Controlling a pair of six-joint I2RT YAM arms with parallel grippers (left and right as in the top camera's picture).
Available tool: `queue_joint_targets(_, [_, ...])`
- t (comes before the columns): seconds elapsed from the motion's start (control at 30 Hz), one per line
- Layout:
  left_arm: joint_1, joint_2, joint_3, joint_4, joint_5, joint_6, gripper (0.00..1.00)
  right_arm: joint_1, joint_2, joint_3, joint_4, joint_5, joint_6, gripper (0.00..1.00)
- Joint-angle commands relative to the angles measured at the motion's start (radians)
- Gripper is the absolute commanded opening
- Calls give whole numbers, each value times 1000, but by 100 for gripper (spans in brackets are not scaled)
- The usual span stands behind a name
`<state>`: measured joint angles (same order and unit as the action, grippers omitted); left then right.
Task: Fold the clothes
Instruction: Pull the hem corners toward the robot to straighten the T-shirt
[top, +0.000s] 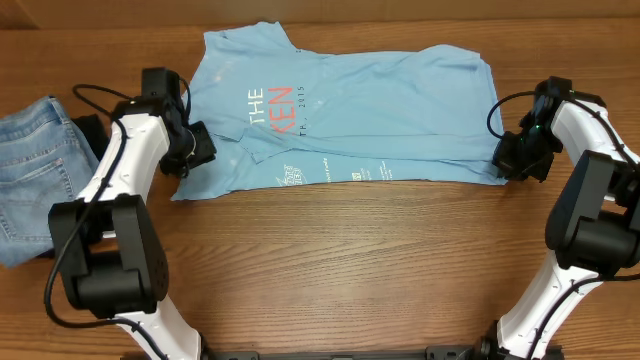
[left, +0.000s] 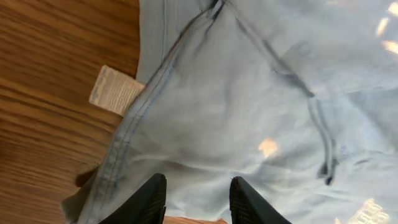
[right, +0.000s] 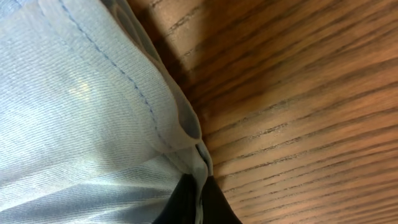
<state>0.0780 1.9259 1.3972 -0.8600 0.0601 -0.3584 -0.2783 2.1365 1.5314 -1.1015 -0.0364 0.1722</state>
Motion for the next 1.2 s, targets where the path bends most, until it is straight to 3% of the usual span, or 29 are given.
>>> queue_joint_targets(0.0, [-7,98,-61,-5,12,22,34,-14,18,-33,-31,43,7,4])
queue_joint_targets(0.33, [-6,195,-144,-203,-19,21,33,-24,18,-34,-197,47,11,8])
queue_joint_targets(0.57, [-5,195,-360,-193,-16,14,39,-32,18,-76,-340,101,53,9])
queue_joint_targets(0.8, [-5,195,-436,-216,-19,14,36,-32,18,-298,-216,114,127,9])
queue_joint_targets(0.93, [-5,195,-447,-236,-15,14,27,-34,18,-301,-204,114,142,9])
queue_joint_targets(1.17, [13,137,-279,-310,-149,-19,31,-60,-53,-195,-212,89,167,9])
